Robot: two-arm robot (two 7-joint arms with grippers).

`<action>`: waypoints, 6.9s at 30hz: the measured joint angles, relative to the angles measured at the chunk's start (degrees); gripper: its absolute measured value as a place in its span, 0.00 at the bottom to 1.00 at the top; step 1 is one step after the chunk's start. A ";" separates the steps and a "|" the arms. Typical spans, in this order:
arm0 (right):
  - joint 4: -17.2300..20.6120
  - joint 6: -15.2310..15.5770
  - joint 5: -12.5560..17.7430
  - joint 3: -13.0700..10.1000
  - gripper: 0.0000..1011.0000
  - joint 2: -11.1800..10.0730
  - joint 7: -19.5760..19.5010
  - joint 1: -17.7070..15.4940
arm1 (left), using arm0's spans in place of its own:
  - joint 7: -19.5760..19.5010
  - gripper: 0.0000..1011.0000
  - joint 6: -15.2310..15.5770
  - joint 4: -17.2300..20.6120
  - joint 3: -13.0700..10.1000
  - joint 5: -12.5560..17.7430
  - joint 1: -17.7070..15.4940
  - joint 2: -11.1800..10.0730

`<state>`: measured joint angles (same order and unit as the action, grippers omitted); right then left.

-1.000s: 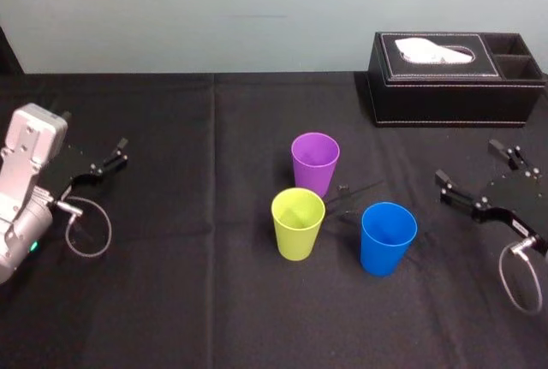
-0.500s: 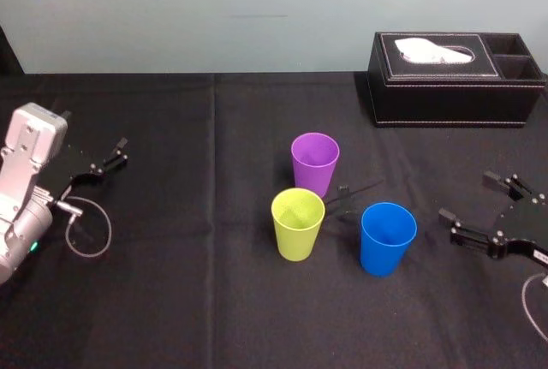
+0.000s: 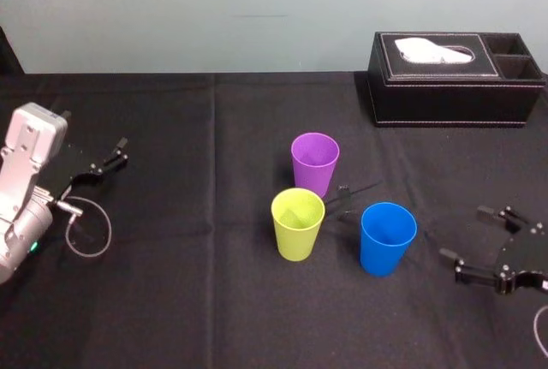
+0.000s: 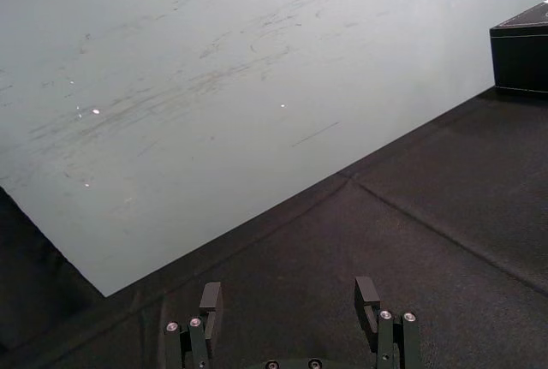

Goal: Stack the three plastic cups sequentially using one hand.

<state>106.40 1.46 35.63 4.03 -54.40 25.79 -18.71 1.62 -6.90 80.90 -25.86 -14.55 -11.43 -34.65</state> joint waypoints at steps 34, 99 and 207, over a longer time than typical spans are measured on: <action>-6.28 2.07 -6.60 8.53 0.99 9.35 4.39 9.74 | 0.00 1.00 0.00 0.00 0.00 0.00 0.00 0.00; -10.78 2.11 -8.41 13.07 0.72 13.69 4.63 16.32 | 0.00 1.00 0.00 0.00 0.00 0.00 0.00 0.00; -22.65 15.04 -12.60 26.55 0.72 23.99 4.70 46.46 | 0.00 1.00 0.00 0.00 0.00 0.00 0.00 0.00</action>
<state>83.75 16.50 23.03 30.58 -30.42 30.49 27.75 1.62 -6.90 80.90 -25.86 -14.55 -11.43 -34.65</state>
